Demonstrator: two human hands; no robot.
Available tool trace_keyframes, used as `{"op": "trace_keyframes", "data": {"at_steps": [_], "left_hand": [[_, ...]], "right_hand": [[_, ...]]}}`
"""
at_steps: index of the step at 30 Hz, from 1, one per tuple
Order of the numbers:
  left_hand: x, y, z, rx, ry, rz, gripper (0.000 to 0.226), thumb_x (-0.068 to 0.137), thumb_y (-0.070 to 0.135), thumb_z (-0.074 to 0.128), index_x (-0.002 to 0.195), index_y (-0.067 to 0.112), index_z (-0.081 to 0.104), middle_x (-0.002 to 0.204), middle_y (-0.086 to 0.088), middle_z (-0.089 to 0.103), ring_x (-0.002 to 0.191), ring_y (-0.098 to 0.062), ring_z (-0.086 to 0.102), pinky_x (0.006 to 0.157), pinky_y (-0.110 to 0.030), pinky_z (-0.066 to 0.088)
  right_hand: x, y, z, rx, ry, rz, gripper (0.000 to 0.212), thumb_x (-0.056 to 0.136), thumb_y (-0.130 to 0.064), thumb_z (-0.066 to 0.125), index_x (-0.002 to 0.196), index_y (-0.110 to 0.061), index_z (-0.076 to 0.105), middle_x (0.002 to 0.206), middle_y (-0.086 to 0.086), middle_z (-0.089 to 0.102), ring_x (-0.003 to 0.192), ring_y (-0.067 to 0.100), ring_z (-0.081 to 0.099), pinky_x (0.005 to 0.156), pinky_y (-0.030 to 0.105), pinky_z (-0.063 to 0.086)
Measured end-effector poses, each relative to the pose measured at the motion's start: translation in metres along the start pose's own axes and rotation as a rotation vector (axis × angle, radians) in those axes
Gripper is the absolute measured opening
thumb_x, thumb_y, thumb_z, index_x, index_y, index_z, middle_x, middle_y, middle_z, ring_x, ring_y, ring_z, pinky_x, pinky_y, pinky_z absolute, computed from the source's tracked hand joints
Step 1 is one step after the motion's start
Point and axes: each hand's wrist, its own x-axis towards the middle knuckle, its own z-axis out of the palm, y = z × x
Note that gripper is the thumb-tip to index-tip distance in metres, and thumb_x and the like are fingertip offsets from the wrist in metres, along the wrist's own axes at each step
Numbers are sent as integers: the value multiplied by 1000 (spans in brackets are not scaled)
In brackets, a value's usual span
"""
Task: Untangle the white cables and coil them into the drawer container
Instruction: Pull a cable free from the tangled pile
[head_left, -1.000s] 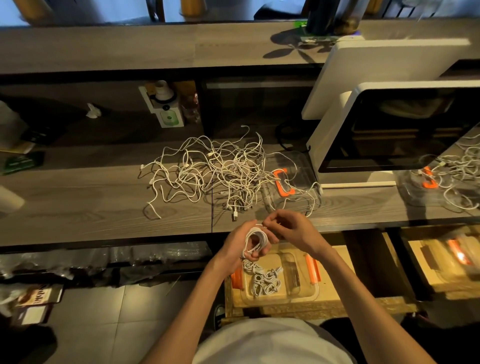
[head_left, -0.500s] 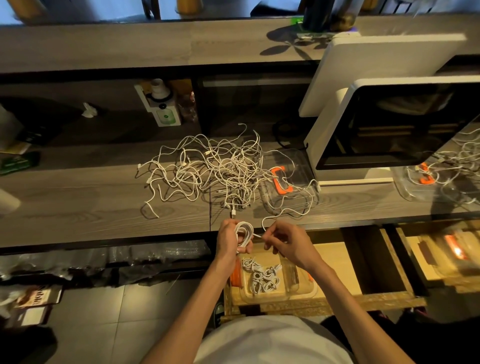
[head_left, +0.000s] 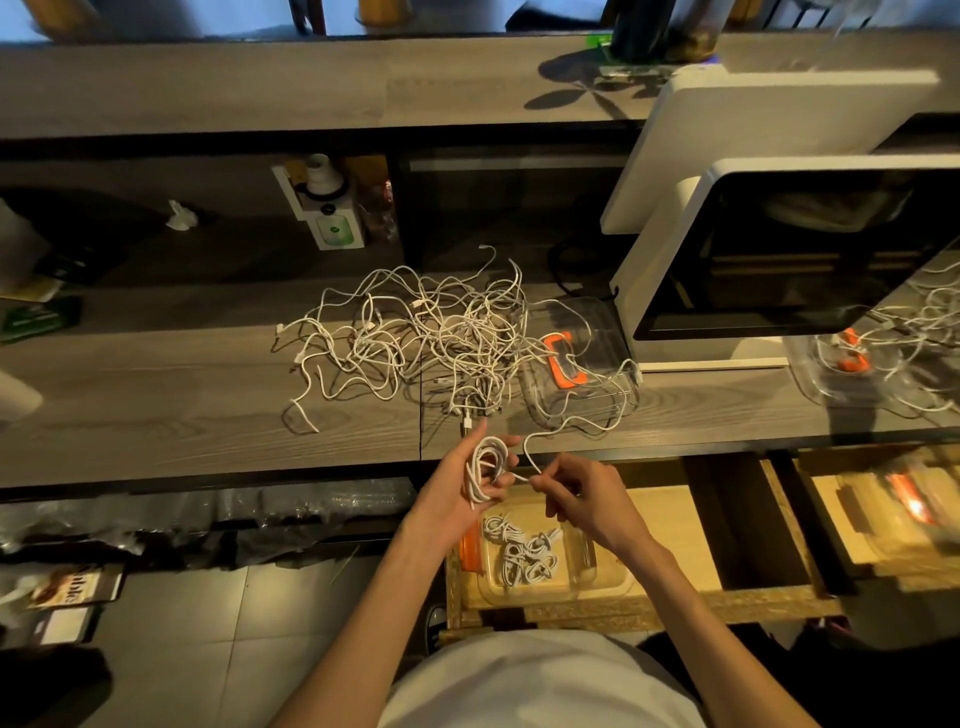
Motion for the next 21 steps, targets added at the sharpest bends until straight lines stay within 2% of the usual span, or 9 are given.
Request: {"op": "trace_keyframes", "data": {"at_steps": [2,6,10,16,18,21], "left_hand": [[-1,-1,0,41,-3,1,50,99,36,57,124,-7,64,82,-9,62,62,-12,48,46,-17,34],[0,-1,-1,48,76,15,52,105,35,49,127,-10,59,79,-9,61,58,-11,47,44,-16,32],[3,3,-6,42,114,30,45,105,35,49,115,-6,63,78,-8,61,54,-11,47,41,-15,32],[3,0,-16,130,170,67,39,104,35,52,100,-1,66,77,-9,62,53,-13,49,40,-16,33],[1,0,-16,213,217,106,38,103,38,52,96,3,67,76,-7,63,52,-12,49,44,-20,31],[-2,-1,-13,379,280,185,40,104,44,49,96,9,67,74,-4,65,53,-12,49,50,-23,33]], "right_hand": [[-2,3,-2,9,1,-4,19,97,-31,70,87,-15,68,68,1,73,54,10,63,53,20,48],[-3,4,-1,-30,25,-35,19,97,-33,69,88,-17,69,66,-1,71,55,8,63,55,19,48],[-4,7,3,-39,59,-35,19,97,-35,68,87,-20,68,67,-1,70,58,11,63,58,23,50],[-8,12,-3,-59,44,-49,18,97,-37,69,86,-23,68,68,-3,70,60,14,65,64,39,56],[-9,7,-5,-92,29,-84,20,97,-42,67,86,-25,67,68,-6,70,61,14,66,64,37,56],[-12,-8,-7,-118,6,-140,22,97,-46,64,86,-26,66,66,-9,68,62,12,66,61,23,52]]}}
